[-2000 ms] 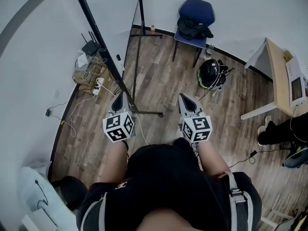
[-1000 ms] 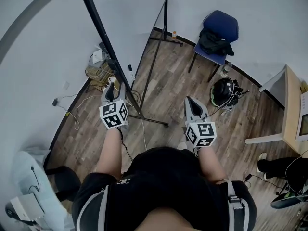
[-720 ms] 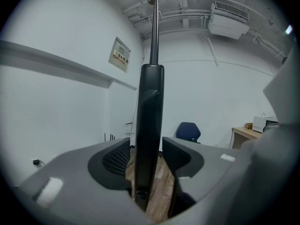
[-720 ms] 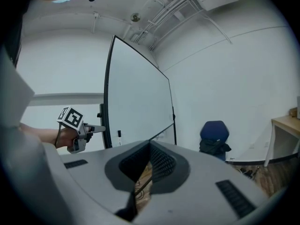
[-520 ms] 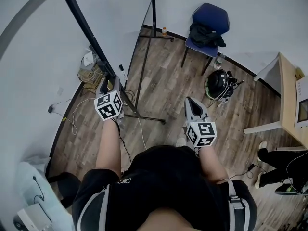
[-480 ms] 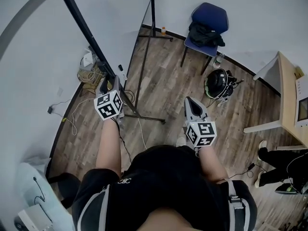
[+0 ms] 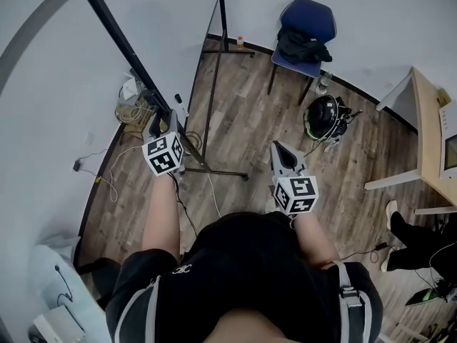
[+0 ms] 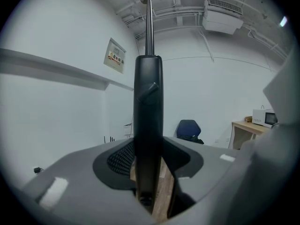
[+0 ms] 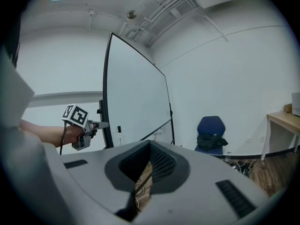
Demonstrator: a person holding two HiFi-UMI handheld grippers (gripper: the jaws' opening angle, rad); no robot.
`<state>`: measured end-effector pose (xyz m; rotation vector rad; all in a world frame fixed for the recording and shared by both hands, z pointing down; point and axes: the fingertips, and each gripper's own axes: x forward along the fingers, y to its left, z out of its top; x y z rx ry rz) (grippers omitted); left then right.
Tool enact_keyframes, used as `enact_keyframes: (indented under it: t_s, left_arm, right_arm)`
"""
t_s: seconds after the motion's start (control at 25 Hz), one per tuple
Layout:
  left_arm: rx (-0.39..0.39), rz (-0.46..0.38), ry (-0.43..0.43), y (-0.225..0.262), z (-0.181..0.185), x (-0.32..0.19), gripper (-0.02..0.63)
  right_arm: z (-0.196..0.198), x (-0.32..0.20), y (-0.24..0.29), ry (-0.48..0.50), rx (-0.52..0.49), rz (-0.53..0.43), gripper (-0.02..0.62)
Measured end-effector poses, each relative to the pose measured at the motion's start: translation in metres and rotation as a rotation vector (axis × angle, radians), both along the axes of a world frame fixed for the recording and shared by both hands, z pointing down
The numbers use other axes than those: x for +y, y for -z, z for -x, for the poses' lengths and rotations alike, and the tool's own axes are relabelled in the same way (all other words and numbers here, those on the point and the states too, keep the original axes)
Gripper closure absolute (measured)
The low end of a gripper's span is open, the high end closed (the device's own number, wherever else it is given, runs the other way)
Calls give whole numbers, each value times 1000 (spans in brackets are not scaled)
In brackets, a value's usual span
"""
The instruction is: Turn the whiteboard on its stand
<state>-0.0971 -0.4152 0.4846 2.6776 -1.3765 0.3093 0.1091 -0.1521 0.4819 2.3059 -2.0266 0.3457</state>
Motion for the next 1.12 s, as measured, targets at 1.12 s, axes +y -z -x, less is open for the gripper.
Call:
enact_keyframes:
  t_s: [1.12]
  left_arm:
    - [-25, -36, -104, -3, -8, 84, 431]
  right_arm:
    - [50, -13, -6, 176, -18, 10, 597]
